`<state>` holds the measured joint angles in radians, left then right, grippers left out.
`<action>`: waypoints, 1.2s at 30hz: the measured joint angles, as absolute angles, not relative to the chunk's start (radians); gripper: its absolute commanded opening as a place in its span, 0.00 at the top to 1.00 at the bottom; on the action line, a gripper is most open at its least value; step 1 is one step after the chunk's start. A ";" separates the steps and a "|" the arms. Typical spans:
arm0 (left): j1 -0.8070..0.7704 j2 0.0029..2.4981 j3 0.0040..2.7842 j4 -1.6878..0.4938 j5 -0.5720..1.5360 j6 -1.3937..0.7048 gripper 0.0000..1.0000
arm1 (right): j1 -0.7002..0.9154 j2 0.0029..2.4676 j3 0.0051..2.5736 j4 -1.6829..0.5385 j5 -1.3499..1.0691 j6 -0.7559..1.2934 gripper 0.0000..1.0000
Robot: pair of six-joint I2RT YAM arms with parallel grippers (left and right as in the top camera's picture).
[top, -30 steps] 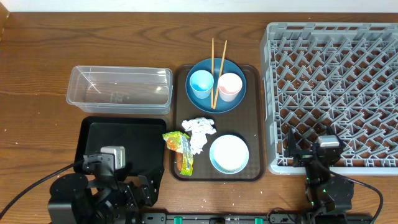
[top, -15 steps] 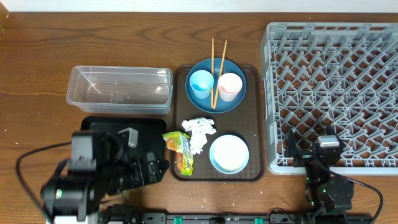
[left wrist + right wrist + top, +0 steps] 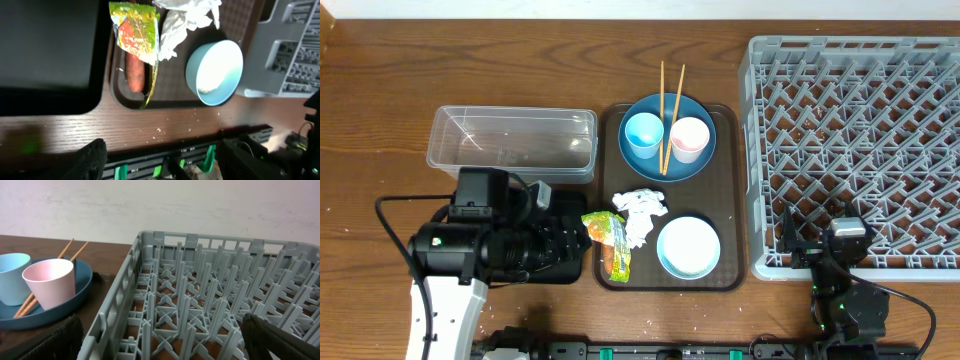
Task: Sort waste into correct bins and load items into the dishwasher rack
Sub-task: 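Reach the left gripper to the green snack wrapper and grasp it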
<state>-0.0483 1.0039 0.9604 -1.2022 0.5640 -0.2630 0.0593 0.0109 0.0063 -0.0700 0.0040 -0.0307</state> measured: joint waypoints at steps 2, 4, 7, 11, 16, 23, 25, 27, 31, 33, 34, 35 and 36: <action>-0.088 0.998 0.960 -1.180 0.530 -0.297 0.28 | 0.059 0.011 0.006 -0.070 0.004 -0.031 0.01; -0.149 0.995 0.960 -1.151 0.488 -0.338 0.28 | 0.059 0.011 0.006 -0.070 0.004 -0.031 0.01; -0.255 0.995 0.960 -1.110 0.434 -0.394 0.30 | 0.059 0.011 0.006 -0.070 0.004 -0.031 0.01; -0.395 0.995 0.960 -1.091 0.311 -0.475 0.33 | 0.059 0.011 0.006 -0.070 0.004 -0.031 0.01; -0.513 1.005 0.960 -1.061 0.181 -0.581 0.41 | 0.059 0.011 0.006 -0.070 0.004 -0.031 0.01; -0.623 1.093 0.930 -0.976 0.126 -0.658 0.42 | 0.059 0.011 0.006 -0.070 0.004 -0.031 0.01; -0.635 1.129 0.913 -0.961 0.120 -0.665 0.42 | 0.059 0.011 0.006 -0.070 0.004 -0.031 0.01; -0.640 1.173 0.904 -0.946 0.115 -0.675 0.42 | 0.059 0.011 0.006 -0.070 0.004 -0.031 0.01; -0.640 1.258 0.902 -0.897 0.106 -0.682 0.42 | 0.059 0.011 0.006 -0.070 0.004 -0.031 0.01; -0.640 1.298 0.902 -0.871 0.104 -0.682 0.42 | 0.059 0.011 0.006 -0.070 0.004 -0.031 0.01; -0.640 1.312 0.902 -0.863 0.104 -0.682 0.42 | 0.059 0.011 0.006 -0.070 0.004 -0.031 0.01; -0.640 1.330 0.902 -0.854 0.104 -0.682 0.42 | 0.059 0.011 0.006 -0.070 0.004 -0.031 0.01; -0.640 1.350 0.902 -0.847 0.104 -0.683 0.42 | 0.059 0.011 0.006 -0.070 0.004 -0.031 0.01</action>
